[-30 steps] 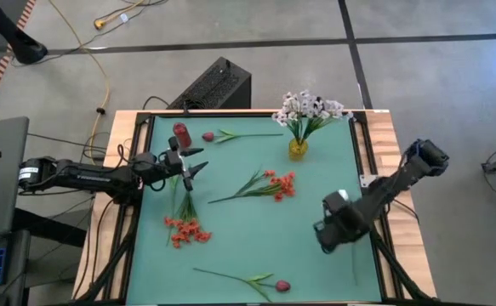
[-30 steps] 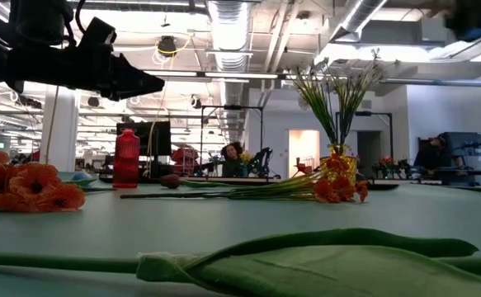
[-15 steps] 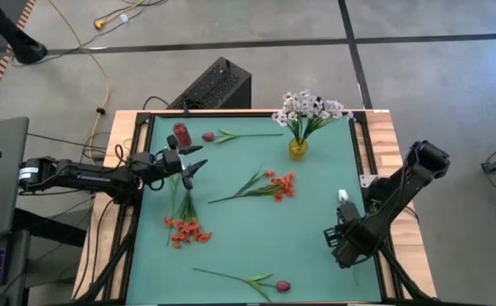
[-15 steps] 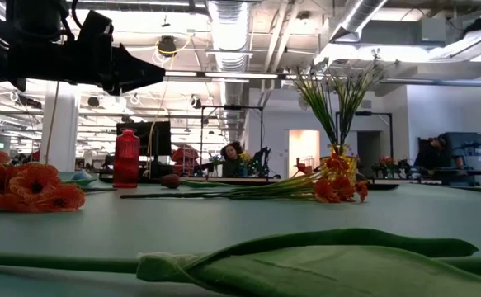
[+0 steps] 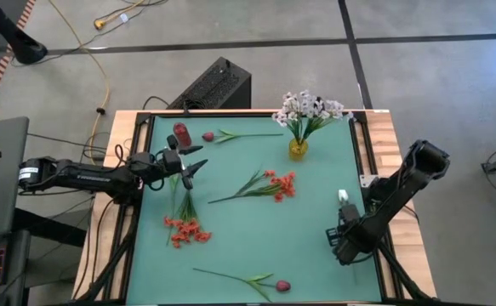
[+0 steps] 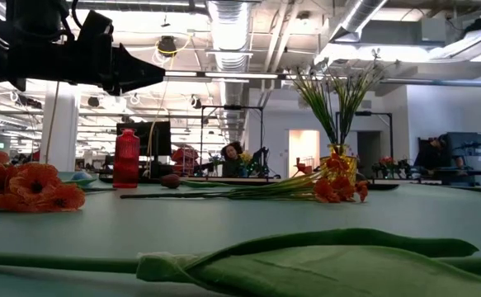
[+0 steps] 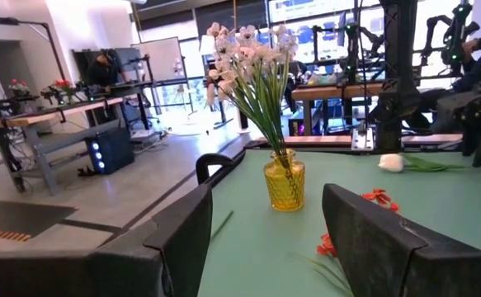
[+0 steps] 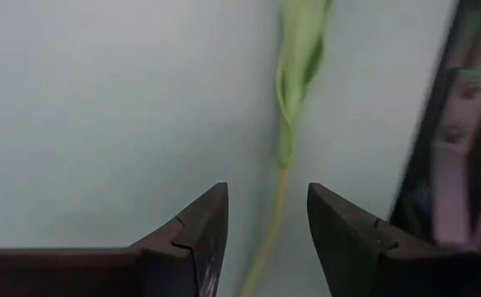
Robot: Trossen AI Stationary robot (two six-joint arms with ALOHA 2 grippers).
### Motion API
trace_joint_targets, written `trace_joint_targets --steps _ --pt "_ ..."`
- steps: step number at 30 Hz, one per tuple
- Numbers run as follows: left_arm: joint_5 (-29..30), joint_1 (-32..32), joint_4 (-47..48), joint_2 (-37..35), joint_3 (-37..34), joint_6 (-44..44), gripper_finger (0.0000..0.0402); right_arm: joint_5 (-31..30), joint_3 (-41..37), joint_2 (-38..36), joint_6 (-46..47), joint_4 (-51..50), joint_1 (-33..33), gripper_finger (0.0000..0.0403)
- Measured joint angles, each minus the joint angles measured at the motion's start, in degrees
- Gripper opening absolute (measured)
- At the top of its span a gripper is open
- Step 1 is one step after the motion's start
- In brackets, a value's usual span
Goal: Sort flowers into vase by color
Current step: Put the right white tulip into the yellow flower vase
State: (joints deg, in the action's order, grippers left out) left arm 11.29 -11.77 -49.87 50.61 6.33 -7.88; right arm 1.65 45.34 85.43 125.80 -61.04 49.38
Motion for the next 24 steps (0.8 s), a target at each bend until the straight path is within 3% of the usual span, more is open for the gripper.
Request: trace_joint_targets --steps 6,13,24 --pt "0.0 0.0 0.2 0.0 0.0 0.0 0.022 1.4 -5.2 -0.2 3.1 6.6 2.6 0.0191" --pt "0.0 0.0 0.2 0.0 0.0 0.0 0.022 1.9 -5.9 -0.2 3.8 8.6 3.4 0.0178" --pt "0.0 0.0 0.2 0.0 0.0 -0.3 0.022 -1.1 -5.0 0.0 -0.6 11.0 0.3 0.0025"
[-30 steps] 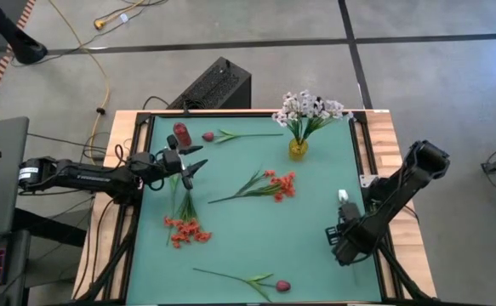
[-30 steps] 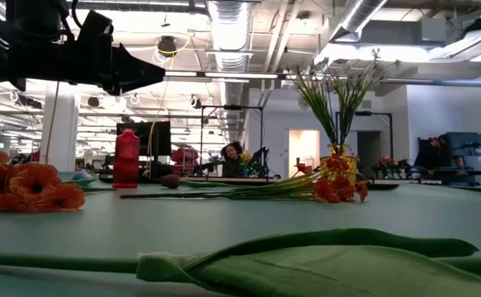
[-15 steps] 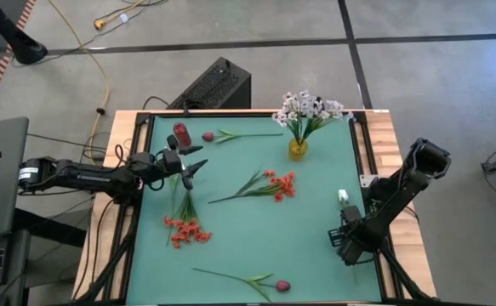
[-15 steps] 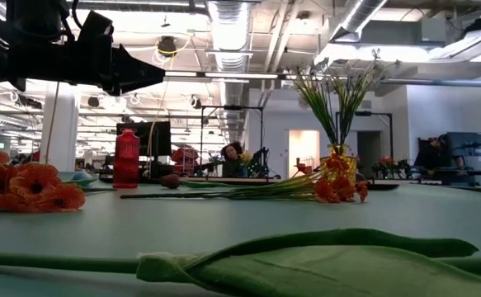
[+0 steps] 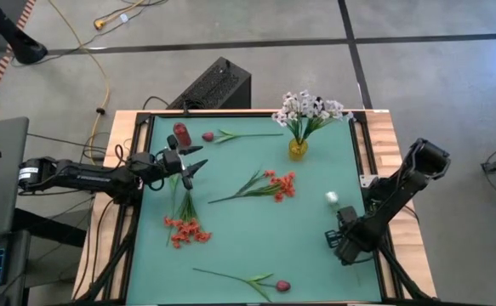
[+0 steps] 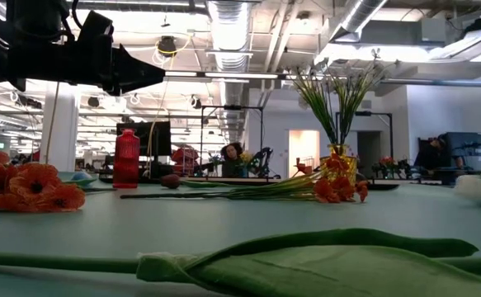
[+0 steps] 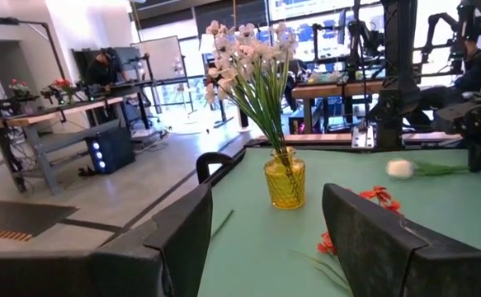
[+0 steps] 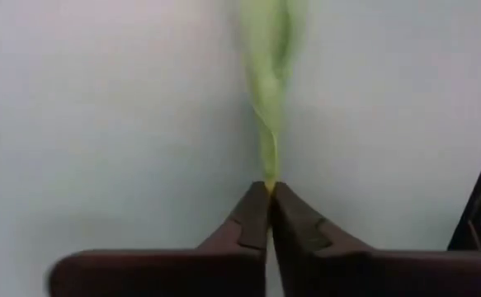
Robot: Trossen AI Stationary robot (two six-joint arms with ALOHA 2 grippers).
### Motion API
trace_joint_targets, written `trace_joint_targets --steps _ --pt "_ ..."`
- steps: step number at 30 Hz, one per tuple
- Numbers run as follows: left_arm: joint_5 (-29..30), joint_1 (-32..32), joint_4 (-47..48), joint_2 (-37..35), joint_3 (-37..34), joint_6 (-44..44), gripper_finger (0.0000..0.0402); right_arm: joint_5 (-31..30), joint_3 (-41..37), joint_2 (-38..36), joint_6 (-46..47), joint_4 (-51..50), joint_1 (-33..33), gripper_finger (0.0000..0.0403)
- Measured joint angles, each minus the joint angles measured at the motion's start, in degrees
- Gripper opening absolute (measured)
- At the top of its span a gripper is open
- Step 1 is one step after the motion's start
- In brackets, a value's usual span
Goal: Sort flowers into vase by color
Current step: Put the right white tulip into the yellow flower vase
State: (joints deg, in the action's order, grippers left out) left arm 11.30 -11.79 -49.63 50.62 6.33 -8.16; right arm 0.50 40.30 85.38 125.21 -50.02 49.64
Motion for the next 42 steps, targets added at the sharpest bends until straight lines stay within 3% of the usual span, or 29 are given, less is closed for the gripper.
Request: trace_joint_targets --steps 3,7,16,26,36,42 --pt "0.0 0.0 0.0 0.0 0.0 0.0 0.022 -1.8 1.0 0.2 -2.2 -2.0 -1.7 0.0016" --pt "0.0 0.0 0.0 0.0 0.0 0.0 0.022 -8.8 2.9 0.2 -6.0 -3.2 -4.0 0.0034" --pt "0.0 0.0 0.0 0.0 0.0 0.0 0.022 -32.1 7.3 0.1 -16.8 -4.0 -9.0 0.0019" --pt "0.0 0.0 0.3 0.0 0.0 -0.6 0.022 -43.1 15.3 0.0 -28.7 -8.5 -13.4 0.0023" --pt "0.0 0.0 0.4 0.0 0.0 -0.6 0.022 -65.4 26.6 -0.4 -49.7 -8.7 -14.5 0.0024" --pt "0.0 0.0 0.4 0.0 0.0 -0.5 0.022 -78.5 30.2 -5.5 -61.8 -8.6 -16.0 0.0024"
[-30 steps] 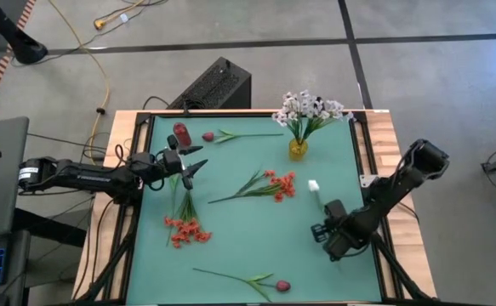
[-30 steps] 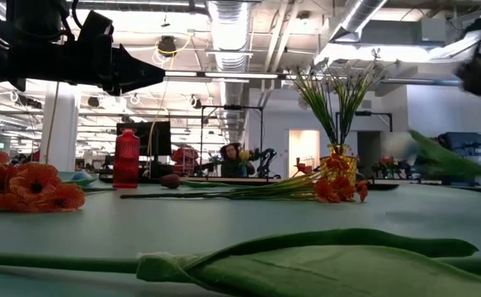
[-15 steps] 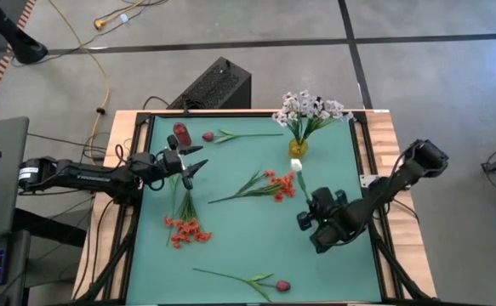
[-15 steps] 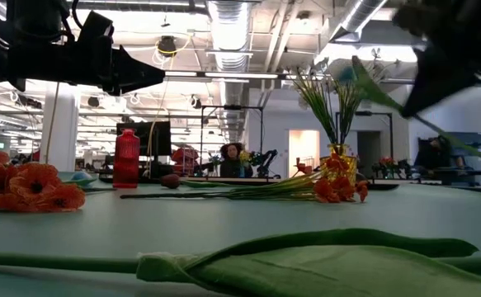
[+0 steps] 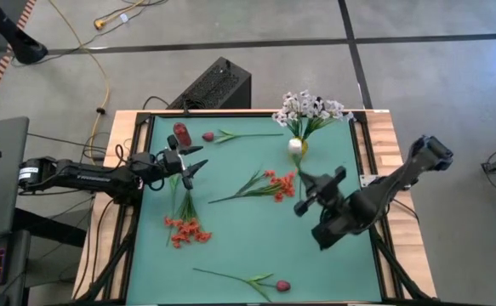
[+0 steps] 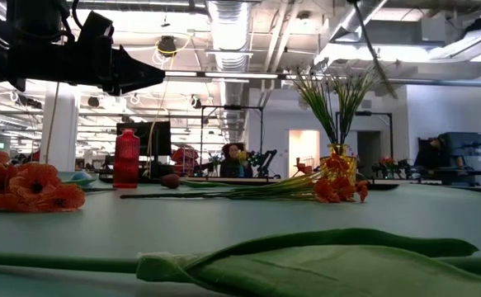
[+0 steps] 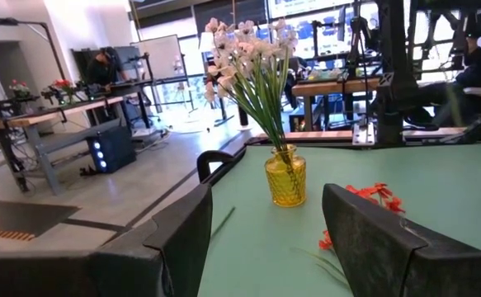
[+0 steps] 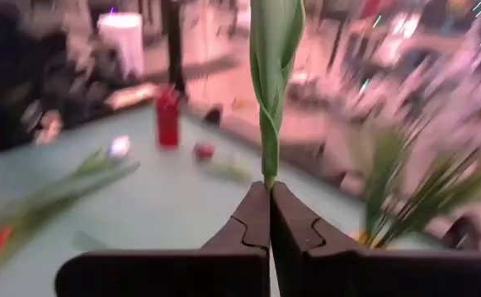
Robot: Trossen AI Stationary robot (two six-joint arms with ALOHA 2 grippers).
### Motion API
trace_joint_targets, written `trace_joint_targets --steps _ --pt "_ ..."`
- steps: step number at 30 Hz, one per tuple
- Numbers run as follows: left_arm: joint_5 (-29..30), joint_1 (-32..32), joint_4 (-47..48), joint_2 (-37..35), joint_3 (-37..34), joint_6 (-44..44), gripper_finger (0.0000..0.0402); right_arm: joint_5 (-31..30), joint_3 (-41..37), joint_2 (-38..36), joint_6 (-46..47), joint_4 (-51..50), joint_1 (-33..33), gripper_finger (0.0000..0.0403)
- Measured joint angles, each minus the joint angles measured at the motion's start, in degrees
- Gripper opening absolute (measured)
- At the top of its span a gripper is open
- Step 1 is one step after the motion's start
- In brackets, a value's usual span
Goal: Sort flowers into vase by color
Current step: Put the right white tulip into the yellow flower vase
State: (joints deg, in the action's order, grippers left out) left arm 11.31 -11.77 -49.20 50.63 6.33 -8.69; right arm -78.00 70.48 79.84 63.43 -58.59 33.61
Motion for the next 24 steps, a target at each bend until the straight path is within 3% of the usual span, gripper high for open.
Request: trace_joint_targets --steps 3,6,11,13,17,19,21,24 --pt "0.0 0.0 0.0 0.0 0.0 0.1 0.022 -1.8 0.1 -4.1 -5.7 -0.2 -1.9 0.0024" --pt "0.0 0.0 0.0 0.0 0.0 0.1 0.022 0.3 -0.1 -7.8 -10.4 -0.1 -4.4 0.0023" --pt "0.0 0.0 0.1 0.0 0.0 -0.1 0.022 18.8 -0.2 -13.9 -21.1 1.8 -9.3 0.0023" --pt "0.0 0.0 0.5 0.0 0.0 -0.1 0.022 18.7 -0.5 -15.6 -25.9 4.3 -8.9 0.0023" --pt "0.0 0.0 1.1 0.0 0.0 0.0 0.022 12.3 -3.5 -19.1 -34.0 11.4 -5.8 0.0023" --pt "0.0 0.0 1.3 0.0 0.0 0.1 0.022 12.6 -5.9 -21.3 -37.0 14.6 -5.5 0.0022" --pt "0.0 0.0 1.3 0.0 0.0 0.1 0.022 17.7 -7.5 -23.6 -37.4 16.6 -7.2 0.0022" --pt "0.0 0.0 1.3 0.0 0.0 0.2 0.022 30.2 -9.6 -27.2 -39.7 22.4 -11.6 0.0022"
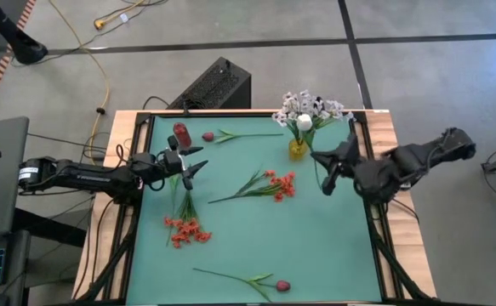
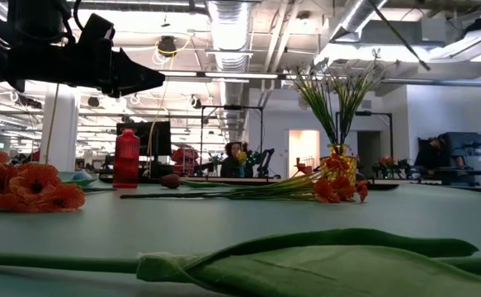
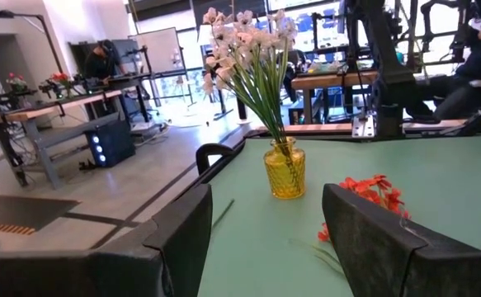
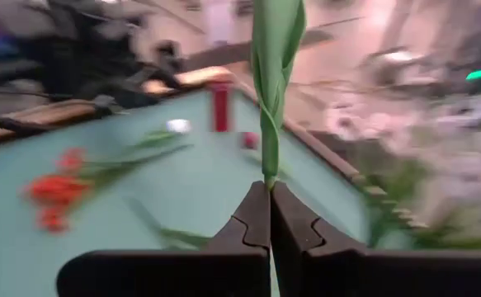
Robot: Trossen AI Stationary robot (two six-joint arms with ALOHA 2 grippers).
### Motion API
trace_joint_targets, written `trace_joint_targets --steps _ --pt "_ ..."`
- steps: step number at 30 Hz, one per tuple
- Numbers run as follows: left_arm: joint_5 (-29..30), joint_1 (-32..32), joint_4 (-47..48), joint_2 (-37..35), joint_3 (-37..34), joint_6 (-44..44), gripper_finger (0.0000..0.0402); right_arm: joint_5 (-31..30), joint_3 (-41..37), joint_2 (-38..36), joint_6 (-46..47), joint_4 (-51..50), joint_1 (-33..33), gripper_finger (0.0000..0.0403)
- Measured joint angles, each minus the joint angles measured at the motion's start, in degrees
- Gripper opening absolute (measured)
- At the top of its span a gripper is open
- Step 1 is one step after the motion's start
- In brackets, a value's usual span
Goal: Sort flowers into vase by color
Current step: Put the right white tulip into the yellow flower vase
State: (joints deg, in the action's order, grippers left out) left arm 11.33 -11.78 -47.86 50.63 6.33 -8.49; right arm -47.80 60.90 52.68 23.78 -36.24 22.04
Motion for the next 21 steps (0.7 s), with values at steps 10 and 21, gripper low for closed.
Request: trace_joint_targets --steps 10,21 --pt "0.0 0.0 0.0 0.0 0.0 0.7 0.022 27.7 -16.6 -1.7 -35.0 48.2 -7.6 0.0022" --pt "0.0 0.0 0.9 0.0 0.0 0.8 0.022 26.0 -22.2 -1.0 -49.3 51.9 -12.4 0.0022"
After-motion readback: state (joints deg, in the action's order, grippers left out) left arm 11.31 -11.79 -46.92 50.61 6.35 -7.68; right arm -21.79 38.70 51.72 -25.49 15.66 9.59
